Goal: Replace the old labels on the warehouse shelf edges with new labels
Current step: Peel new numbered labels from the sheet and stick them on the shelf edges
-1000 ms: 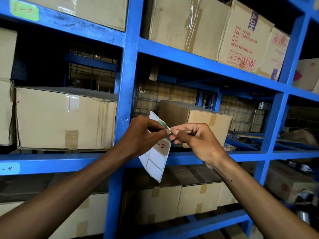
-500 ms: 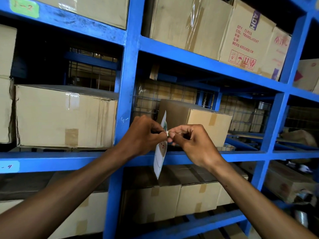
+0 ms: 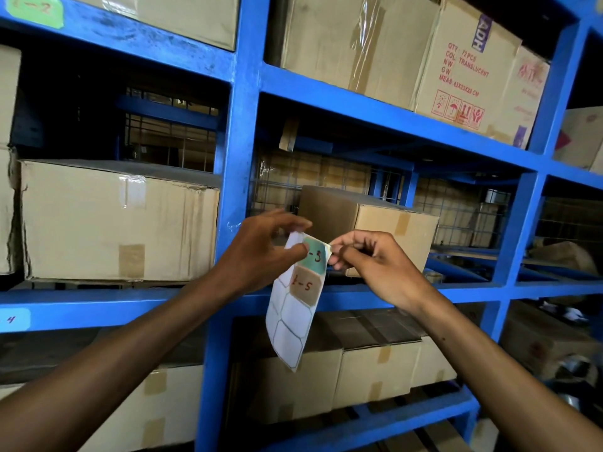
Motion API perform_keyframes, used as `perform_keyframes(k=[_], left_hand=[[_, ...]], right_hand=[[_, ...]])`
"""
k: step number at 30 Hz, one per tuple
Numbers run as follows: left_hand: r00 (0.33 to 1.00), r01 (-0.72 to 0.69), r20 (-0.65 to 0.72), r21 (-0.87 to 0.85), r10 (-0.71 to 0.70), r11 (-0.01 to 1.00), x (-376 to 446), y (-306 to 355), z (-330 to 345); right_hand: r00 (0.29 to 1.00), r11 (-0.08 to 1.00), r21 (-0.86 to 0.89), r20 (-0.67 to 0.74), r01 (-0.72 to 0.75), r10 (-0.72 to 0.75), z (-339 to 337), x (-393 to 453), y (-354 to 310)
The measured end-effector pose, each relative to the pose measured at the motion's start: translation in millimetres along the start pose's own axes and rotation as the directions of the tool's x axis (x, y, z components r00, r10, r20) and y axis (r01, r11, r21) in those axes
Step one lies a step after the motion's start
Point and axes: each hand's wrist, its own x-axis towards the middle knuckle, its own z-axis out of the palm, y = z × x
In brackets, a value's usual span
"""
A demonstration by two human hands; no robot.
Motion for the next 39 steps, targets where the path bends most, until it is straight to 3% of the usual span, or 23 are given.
perform_keyframes(k=[2, 6, 9, 13, 17, 22, 26, 34, 39], left_hand=[[0.995, -0.04, 0.093, 0.075, 0.033, 0.996, 3, -3, -2], [0.978, -0.04, 0.204, -0.033, 0.046, 0.999, 8, -7, -1], [0.979, 0.056, 0.202, -0.167, -0.021, 0.984, 11, -10, 1], [0.986, 0.112, 0.147, -0.258, -0.076, 0.959, 16, -13, 7], [0.991, 0.118, 0.093, -0.313, -0.093, 0.942, 20, -15, 12], [0.994, 0.094, 0.078, -0.288, -0.075, 0.953, 21, -18, 11], [0.993, 0.108, 0.077, -0.296, -0.089, 0.949, 21, -25, 8], [0.992, 0.128, 0.059, -0.29, -0.115, 0.948, 21, -36, 7], [0.987, 0.157, 0.073, -0.286, -0.142, 0.945, 20, -40, 4]], right_hand=[[0.999, 1.0, 0.002, 0.053, -0.001, 0.001, -3, 1, 1], [0.995, 1.0, -0.014, 0.102, 0.0, 0.001, -6, 1, 2], [0.999, 0.996, -0.078, -0.009, 0.034, -0.035, -4, 1, 6], [0.954, 0.947, -0.281, -0.207, 0.153, -0.215, 3, 1, 12], [0.933, 0.891, -0.406, -0.197, 0.201, -0.3, 10, 0, 16], [0.921, 0.924, -0.355, -0.294, 0.144, -0.257, 19, 7, 18], [0.925, 0.897, -0.424, -0.276, 0.127, -0.261, 25, 13, 19], [0.874, 0.58, -0.796, -0.147, 0.173, -0.463, 40, 14, 26], [0.878, 0.641, -0.753, -0.198, 0.149, -0.436, 42, 20, 28]])
